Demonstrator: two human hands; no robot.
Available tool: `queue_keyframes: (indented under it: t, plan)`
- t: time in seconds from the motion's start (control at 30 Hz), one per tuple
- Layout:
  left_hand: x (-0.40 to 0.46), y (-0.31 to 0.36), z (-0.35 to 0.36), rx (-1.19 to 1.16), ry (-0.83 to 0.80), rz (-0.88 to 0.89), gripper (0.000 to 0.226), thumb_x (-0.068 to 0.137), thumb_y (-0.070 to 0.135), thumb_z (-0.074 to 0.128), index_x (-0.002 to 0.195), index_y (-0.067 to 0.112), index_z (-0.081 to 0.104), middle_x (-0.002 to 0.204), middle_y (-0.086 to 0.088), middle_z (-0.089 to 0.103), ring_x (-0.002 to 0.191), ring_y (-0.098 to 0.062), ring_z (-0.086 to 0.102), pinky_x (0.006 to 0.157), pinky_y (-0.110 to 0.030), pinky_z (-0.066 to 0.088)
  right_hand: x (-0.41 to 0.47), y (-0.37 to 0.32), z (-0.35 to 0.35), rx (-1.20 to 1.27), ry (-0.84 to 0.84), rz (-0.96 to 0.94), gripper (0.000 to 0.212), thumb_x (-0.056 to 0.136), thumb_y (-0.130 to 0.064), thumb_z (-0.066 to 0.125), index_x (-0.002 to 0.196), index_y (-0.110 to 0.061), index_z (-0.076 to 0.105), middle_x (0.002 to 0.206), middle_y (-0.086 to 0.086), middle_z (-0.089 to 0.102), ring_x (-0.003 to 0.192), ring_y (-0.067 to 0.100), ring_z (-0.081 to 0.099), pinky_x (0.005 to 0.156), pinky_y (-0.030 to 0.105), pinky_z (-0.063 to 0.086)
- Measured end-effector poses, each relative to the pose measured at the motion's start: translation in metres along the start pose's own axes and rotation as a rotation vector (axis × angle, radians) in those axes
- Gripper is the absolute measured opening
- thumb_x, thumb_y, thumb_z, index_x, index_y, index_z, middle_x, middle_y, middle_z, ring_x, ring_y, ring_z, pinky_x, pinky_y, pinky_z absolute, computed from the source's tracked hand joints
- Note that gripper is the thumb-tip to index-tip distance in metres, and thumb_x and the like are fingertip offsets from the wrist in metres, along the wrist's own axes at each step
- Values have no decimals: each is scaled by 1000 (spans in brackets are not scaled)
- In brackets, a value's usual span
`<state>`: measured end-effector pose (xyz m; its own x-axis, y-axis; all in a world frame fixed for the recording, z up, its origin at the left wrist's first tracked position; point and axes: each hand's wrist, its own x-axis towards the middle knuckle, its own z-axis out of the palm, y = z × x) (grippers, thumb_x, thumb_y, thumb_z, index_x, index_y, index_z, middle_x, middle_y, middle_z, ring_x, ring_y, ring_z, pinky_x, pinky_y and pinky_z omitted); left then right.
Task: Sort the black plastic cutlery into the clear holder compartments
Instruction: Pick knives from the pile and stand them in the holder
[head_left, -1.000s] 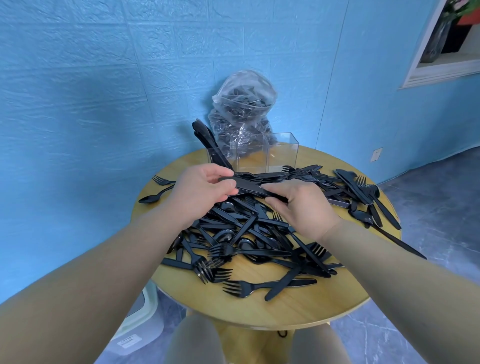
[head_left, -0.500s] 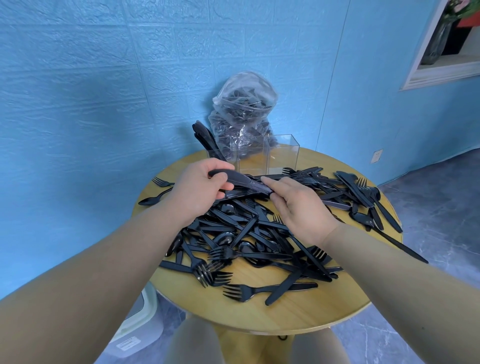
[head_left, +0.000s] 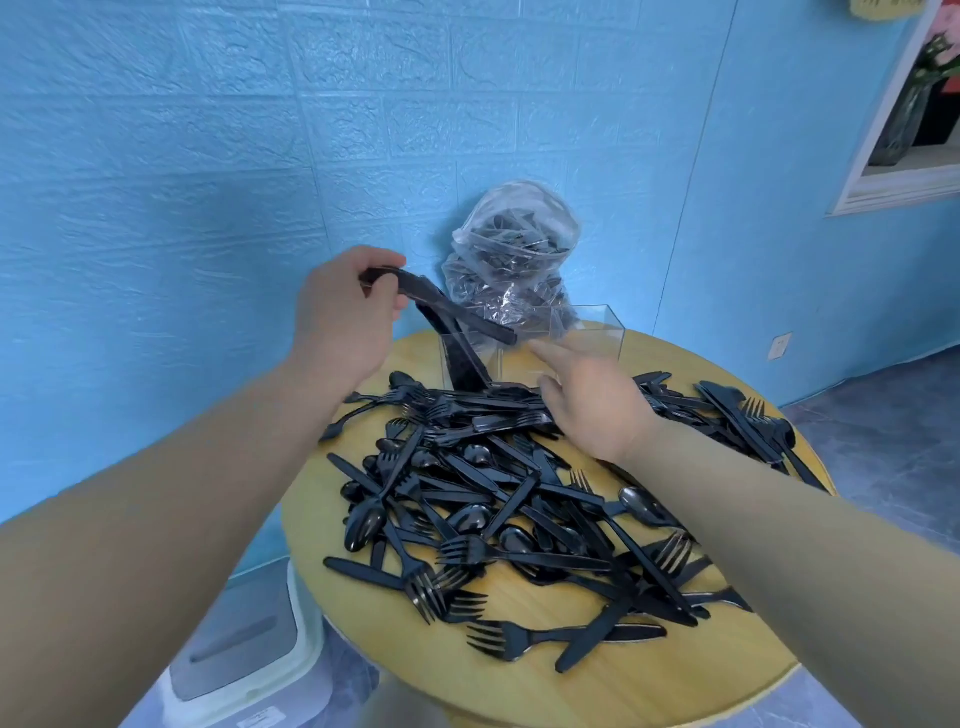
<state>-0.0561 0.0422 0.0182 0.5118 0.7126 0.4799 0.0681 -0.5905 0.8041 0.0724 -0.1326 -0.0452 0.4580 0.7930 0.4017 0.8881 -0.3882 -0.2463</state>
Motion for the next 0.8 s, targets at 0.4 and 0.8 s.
queue_keyframes:
  t: [0.4, 0.8]
  plan:
    - [62, -17, 21, 232, -28, 131, 31, 96, 7, 41, 117, 17, 61, 85, 3, 62, 76, -7, 61, 66, -11, 37, 76, -4, 21, -295, -235, -17, 56, 96, -15, 38, 148, -14, 20, 151, 3, 27, 132, 28, 24, 104, 39, 34]
    - [71, -70, 67, 588, -246, 280, 35, 99, 16, 42, 131, 21, 54, 126, -6, 59, 125, -29, 37, 100, -41, 36, 85, 7, 44, -347, -87, -41, 39, 94, -15, 42, 132, -22, 48, 132, -3, 47, 120, 24, 35, 95, 37, 31]
